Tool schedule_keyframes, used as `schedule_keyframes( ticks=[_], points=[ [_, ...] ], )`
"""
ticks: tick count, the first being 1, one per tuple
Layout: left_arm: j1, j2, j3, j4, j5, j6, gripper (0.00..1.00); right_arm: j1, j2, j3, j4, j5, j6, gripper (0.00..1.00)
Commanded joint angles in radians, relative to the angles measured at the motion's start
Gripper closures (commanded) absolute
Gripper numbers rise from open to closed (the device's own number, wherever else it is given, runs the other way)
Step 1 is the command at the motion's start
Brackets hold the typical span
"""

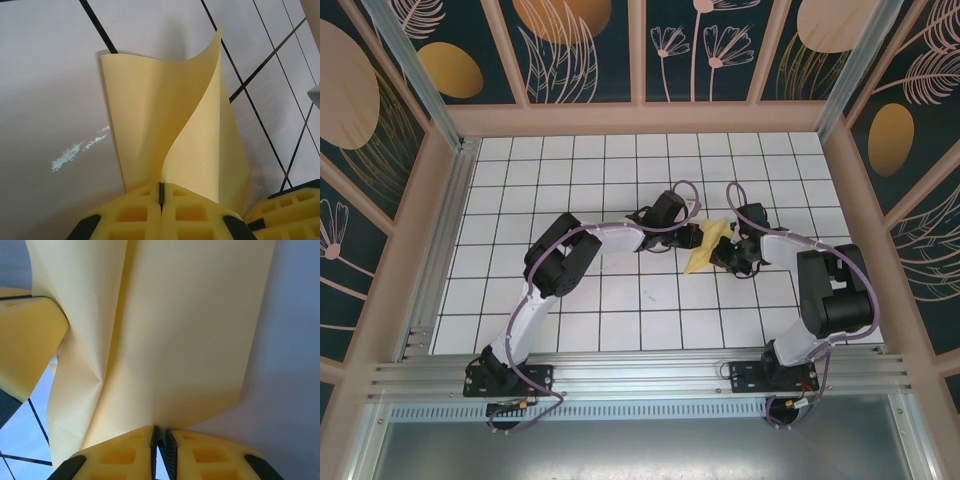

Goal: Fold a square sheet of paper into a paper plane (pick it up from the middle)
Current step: Fourth fold the wing at the center of the table.

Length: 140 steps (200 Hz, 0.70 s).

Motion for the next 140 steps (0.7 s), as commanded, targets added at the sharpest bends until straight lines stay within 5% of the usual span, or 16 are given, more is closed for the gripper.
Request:
schedule_keyframes(
  ticks=[1,71,140],
  points=[
    [0.003,0.049,0.016,-0.055,-0.041,0.031,1.0,0.041,0.05,-0.018,0.206,-0.082,0.007,0.82],
    [0.004,0.05,-0.018,-0.08,-0.075,0.046,1.0,0.033,-0.196,-0.063,0.276,-0.085,0.14,0.83],
    [0.002,0.046,-0.021,-0.091,-0.099,0.035,1.0,0.01,-0.135,-0.126,0.336,-0.078,0.173,0.99]
  ],
)
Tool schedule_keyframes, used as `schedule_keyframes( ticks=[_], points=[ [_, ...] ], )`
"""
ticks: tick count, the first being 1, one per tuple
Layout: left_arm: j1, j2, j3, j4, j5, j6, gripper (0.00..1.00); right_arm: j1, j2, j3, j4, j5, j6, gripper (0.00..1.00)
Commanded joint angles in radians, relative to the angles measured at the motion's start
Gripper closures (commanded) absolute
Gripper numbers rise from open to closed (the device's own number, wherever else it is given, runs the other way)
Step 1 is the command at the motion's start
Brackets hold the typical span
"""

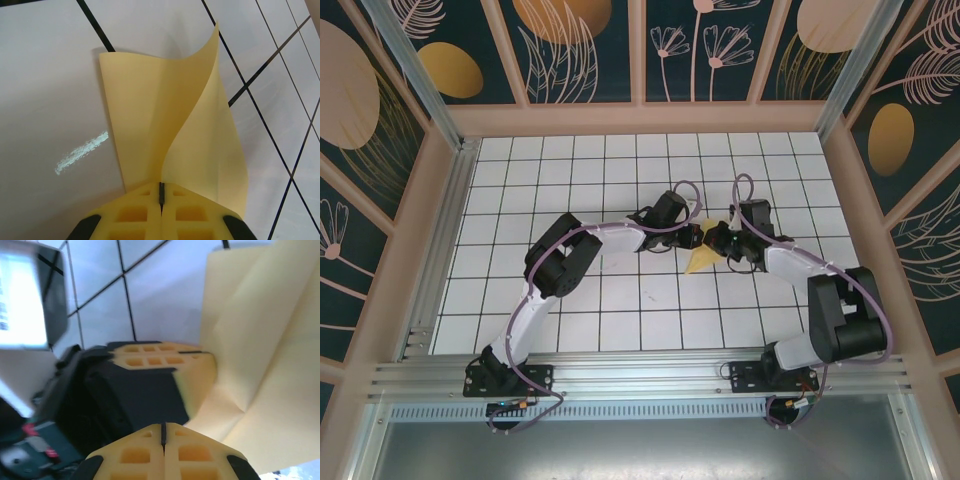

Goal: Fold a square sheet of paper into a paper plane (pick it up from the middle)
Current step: Fourth fold the wing at the center of the table.

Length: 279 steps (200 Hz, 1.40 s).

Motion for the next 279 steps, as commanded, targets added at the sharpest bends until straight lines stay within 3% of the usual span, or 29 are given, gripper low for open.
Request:
schedule_keyframes(
  ticks=[1,81,167,201,227,279],
  points=[
    [0.004,0.043,-0.026,-0.082,-0.079,0.017,1.0,-0.015,0.029,-0.041,0.053,-0.015,0.019,0.99],
    [0.004,0.046,-0.027,-0.09,-0.089,0.017,1.0,-0.06,0.141,-0.084,0.205,-0.109,0.012,0.99],
    [0.005,0.004,0.002,-0.092,-0.092,-0.004,1.0,-0.084,0.222,-0.111,0.197,-0.104,0.008,0.99],
    [0.009,-0.108,-0.02,-0.058,-0.171,-0.074,0.78,-0.086,0.228,-0.117,0.191,-0.098,0.005,0.99],
    [0.014,-0.235,-0.147,0.035,-0.193,-0.133,0.69,-0.09,0.232,-0.119,0.194,-0.103,0.006,0.98],
    [0.0,-0.334,-0.396,0.217,0.043,-0.243,0.66,-0.089,0.227,-0.102,0.189,-0.124,0.003,0.97]
  ],
)
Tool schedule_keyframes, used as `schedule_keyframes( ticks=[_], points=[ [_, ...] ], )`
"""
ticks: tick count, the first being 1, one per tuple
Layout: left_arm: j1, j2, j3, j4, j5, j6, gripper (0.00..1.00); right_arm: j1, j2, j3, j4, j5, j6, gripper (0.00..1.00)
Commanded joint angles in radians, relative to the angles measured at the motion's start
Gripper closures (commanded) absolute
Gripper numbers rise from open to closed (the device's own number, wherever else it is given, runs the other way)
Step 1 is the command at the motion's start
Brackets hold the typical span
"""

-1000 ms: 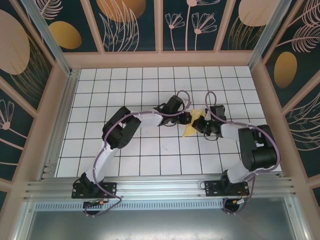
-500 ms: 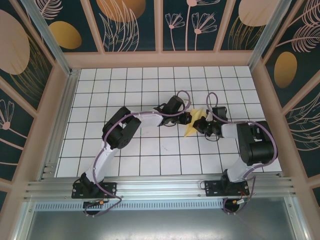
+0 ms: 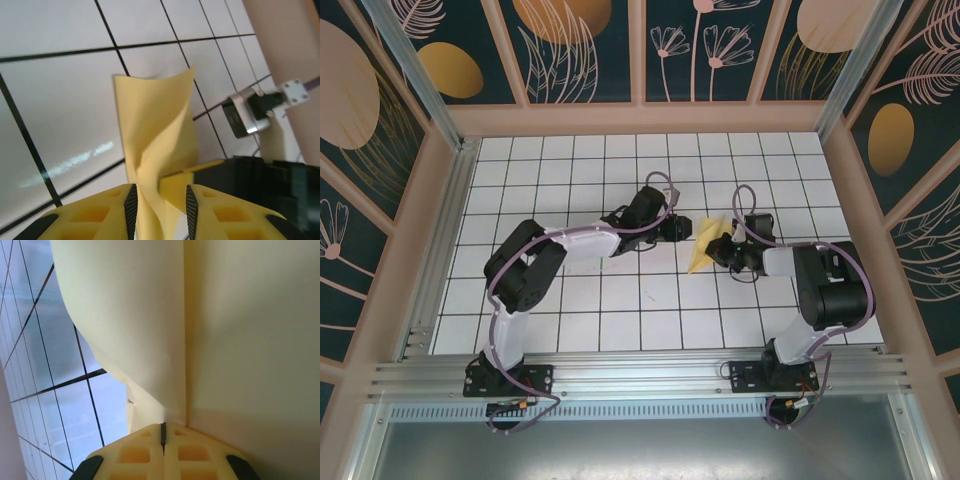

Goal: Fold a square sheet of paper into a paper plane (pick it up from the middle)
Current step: Fourth fold the wing at the center of the table.

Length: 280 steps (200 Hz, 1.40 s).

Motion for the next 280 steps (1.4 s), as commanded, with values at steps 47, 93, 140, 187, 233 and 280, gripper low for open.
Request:
schedule_keyframes(
  ticks=[47,93,140,187,233,280],
  points=[
    [-0.037,0.032,-0.107,0.119,0.142,-0.087,0.66,-0.007,0.034,-0.005,-0.039,-0.005,0.0,0.96],
    [-0.056,0.099,-0.065,0.075,0.143,-0.058,0.69,-0.007,0.039,0.003,-0.034,-0.012,0.011,0.96],
    [-0.061,0.126,-0.052,0.089,0.159,-0.056,0.69,-0.008,0.041,0.004,-0.035,-0.013,0.012,0.96],
    [-0.062,0.135,-0.042,0.094,0.173,-0.057,0.74,-0.009,0.046,0.004,-0.035,-0.013,0.011,0.96],
    [-0.065,0.146,-0.026,0.04,0.177,-0.03,0.76,-0.01,0.043,0.009,-0.036,-0.018,0.017,0.95],
    [-0.066,0.151,-0.022,-0.041,0.123,-0.003,0.88,-0.021,0.018,0.019,-0.019,-0.045,0.052,0.96]
  ],
)
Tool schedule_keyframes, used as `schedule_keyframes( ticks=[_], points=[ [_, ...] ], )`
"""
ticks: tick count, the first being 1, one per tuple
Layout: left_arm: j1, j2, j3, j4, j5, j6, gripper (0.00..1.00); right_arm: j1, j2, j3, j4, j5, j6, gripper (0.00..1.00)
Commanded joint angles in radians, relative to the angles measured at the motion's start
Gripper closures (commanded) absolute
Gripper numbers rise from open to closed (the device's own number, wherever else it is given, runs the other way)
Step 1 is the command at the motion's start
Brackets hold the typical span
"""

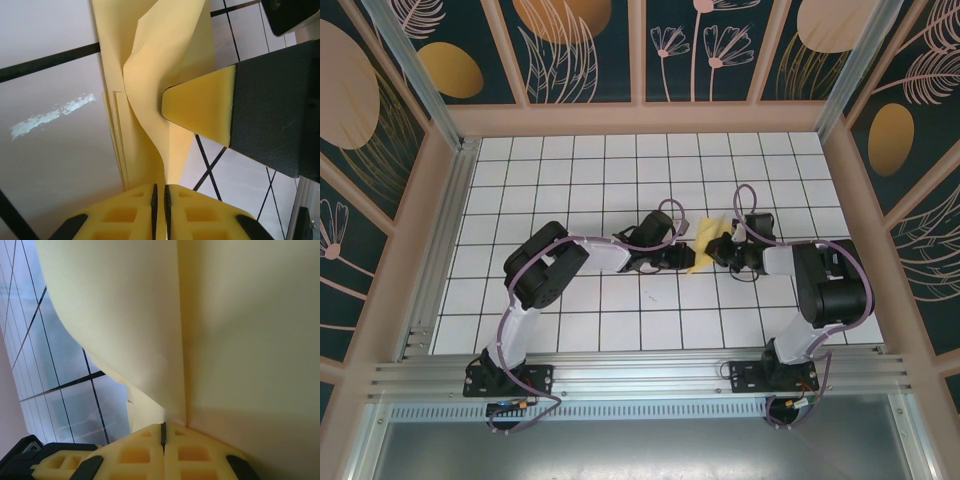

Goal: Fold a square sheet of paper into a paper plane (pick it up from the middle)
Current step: Fourth fold the wing at the center of the table.

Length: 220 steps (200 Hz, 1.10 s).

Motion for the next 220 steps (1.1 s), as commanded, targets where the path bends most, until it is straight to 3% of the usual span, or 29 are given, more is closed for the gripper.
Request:
schedule_keyframes(
  ticks=[1,39,108,220],
  points=[
    [-0.008,0.024,0.014,-0.079,-0.026,0.033,0.89,-0.013,0.002,0.01,-0.021,-0.014,0.026,0.96],
    [-0.008,0.017,0.005,-0.126,-0.093,0.037,1.0,-0.026,-0.012,0.009,-0.008,-0.004,0.068,0.95],
    [-0.008,0.01,-0.017,-0.14,-0.164,-0.015,1.0,-0.054,-0.089,-0.016,0.113,-0.119,0.082,0.88],
    [-0.006,0.03,-0.003,-0.19,-0.203,-0.152,1.0,-0.017,0.091,0.071,-0.017,-0.124,-0.007,0.89]
  ],
)
